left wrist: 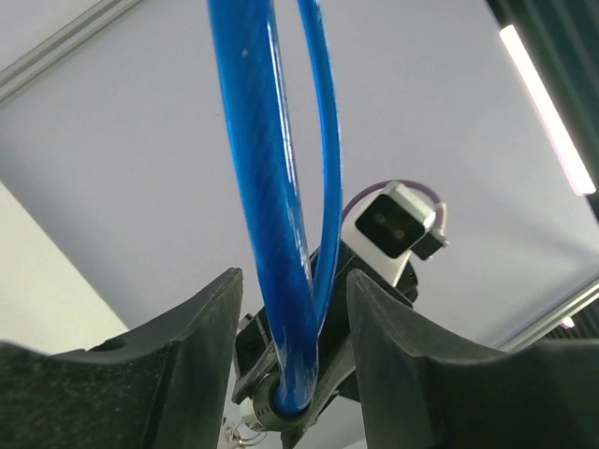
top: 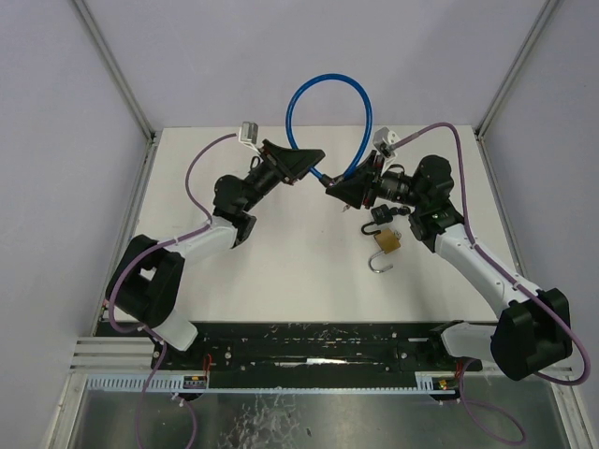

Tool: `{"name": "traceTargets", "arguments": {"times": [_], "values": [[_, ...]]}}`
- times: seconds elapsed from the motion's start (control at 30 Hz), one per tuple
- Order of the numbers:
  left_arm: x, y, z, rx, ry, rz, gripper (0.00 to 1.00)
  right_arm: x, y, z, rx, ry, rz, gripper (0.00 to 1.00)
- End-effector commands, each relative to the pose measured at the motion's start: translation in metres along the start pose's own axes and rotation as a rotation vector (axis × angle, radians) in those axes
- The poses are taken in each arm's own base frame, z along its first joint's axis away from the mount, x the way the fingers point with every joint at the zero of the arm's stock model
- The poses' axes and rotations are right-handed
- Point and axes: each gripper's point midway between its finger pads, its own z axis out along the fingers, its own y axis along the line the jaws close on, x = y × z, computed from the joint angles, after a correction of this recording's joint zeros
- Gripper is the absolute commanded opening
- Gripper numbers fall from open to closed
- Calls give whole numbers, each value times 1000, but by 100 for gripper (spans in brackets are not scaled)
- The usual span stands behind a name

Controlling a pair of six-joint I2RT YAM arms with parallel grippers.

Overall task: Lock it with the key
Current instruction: Lock the lock.

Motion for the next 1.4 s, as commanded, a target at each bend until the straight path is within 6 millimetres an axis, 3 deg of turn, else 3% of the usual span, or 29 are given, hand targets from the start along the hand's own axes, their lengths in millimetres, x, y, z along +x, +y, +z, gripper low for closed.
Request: {"name": "traceTargets", "arguments": {"times": [0.0,0.1,0.33,0.5,0.63,0.87,1.37], "values": [[19,-3,9,-28,106,96,44,-38,9,1,-39,-53,-190,0],[22,1,8,-40,116,89,33,-38,6,1,-29,-37,-212,0],[24,-3,8,-23,126,86,29,-35,0,1,-4,-14,-221,0],[25,-7,7,5,129,87,1,-34,1,1,-11,-7,-222,0],[24,-16,6,46,118,89,1,-35,4,1,-25,-8,-215,1],[17,-38,1,140,69,102,1,-48,13,0,-61,-44,-194,32],[9,-64,-11,234,0,200,1,-68,38,-5,-161,-84,-205,61]]}}
